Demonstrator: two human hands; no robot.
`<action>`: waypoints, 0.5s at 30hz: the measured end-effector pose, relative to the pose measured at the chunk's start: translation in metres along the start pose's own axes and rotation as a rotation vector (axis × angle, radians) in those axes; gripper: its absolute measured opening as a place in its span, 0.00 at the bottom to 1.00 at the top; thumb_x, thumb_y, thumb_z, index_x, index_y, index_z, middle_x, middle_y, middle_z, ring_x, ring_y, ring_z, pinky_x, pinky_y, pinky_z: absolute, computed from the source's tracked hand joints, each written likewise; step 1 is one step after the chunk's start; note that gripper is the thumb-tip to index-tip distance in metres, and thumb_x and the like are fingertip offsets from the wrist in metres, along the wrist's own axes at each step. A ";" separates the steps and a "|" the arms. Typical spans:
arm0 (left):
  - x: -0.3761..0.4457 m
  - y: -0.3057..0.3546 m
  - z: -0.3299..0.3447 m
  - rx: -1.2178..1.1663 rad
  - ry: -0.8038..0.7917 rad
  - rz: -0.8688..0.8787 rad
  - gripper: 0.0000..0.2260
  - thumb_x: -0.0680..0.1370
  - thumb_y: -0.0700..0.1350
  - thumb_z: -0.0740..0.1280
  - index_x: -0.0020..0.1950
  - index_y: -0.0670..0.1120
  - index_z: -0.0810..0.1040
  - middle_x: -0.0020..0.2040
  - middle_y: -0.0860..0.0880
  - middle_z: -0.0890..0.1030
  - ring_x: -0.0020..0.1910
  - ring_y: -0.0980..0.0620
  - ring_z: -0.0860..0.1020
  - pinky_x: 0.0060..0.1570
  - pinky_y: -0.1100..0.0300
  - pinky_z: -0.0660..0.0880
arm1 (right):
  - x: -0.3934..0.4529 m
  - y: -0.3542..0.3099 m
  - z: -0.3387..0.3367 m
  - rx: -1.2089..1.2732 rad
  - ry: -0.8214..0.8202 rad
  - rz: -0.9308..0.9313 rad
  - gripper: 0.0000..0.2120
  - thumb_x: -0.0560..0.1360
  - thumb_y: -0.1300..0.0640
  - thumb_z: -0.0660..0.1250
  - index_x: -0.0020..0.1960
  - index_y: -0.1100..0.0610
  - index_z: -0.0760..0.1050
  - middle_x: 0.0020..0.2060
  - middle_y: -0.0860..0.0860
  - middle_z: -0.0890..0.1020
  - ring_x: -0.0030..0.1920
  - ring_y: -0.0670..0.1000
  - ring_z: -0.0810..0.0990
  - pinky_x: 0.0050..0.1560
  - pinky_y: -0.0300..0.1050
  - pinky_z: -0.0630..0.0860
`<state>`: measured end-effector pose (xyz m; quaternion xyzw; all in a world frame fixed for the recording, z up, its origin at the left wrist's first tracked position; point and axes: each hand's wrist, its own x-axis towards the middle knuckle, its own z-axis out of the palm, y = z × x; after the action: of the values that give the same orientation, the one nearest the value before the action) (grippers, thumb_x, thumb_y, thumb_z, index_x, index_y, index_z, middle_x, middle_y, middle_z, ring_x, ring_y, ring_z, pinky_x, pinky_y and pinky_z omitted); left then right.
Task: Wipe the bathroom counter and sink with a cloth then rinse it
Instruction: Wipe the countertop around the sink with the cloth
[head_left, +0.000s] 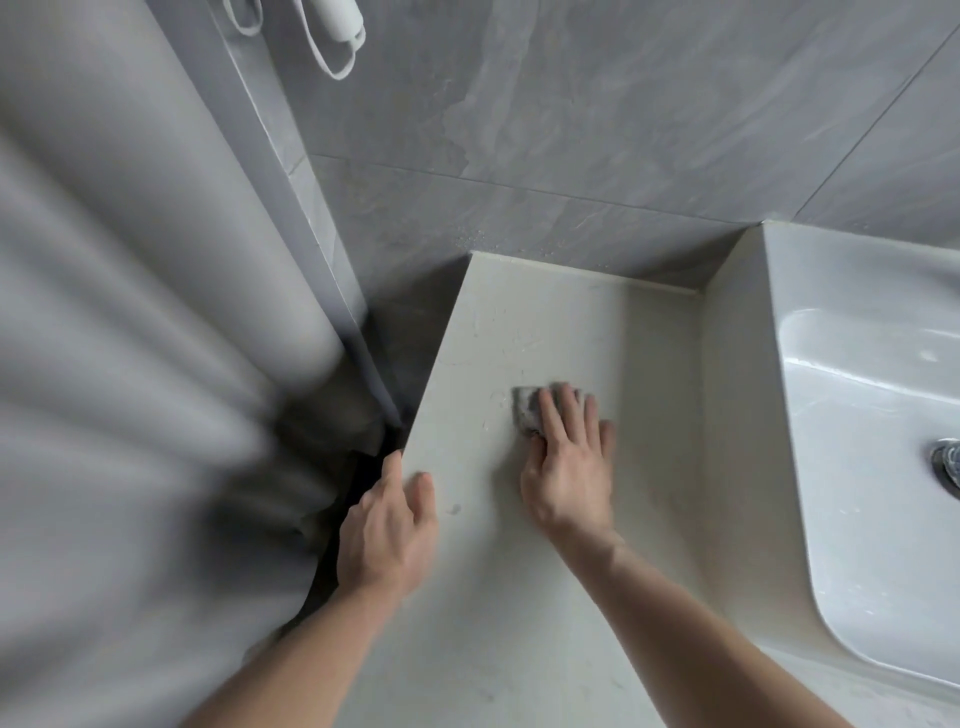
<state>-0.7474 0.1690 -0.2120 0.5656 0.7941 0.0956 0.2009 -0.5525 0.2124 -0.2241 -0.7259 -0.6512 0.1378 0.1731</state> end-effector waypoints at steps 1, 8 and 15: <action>0.001 -0.001 0.000 0.005 0.003 0.004 0.24 0.83 0.58 0.52 0.76 0.49 0.64 0.64 0.42 0.80 0.58 0.36 0.79 0.55 0.48 0.73 | 0.004 -0.014 0.005 0.028 -0.038 -0.073 0.28 0.78 0.54 0.56 0.78 0.52 0.65 0.79 0.52 0.64 0.79 0.63 0.59 0.77 0.61 0.56; 0.001 -0.004 -0.004 -0.065 -0.003 0.080 0.18 0.82 0.59 0.53 0.70 0.54 0.65 0.56 0.44 0.84 0.53 0.35 0.80 0.46 0.48 0.76 | 0.018 -0.076 0.021 0.210 -0.206 -0.385 0.22 0.77 0.57 0.61 0.70 0.54 0.76 0.72 0.54 0.74 0.74 0.61 0.67 0.75 0.48 0.58; 0.003 -0.004 0.001 -0.034 0.007 0.034 0.24 0.82 0.60 0.51 0.74 0.51 0.65 0.63 0.45 0.82 0.57 0.36 0.79 0.52 0.48 0.74 | 0.047 0.007 -0.019 0.386 0.069 0.061 0.25 0.74 0.61 0.55 0.66 0.54 0.80 0.73 0.55 0.74 0.77 0.56 0.67 0.78 0.48 0.61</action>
<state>-0.7510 0.1703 -0.2148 0.5752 0.7833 0.1146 0.2061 -0.5324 0.2567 -0.2089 -0.7028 -0.5843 0.2403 0.3269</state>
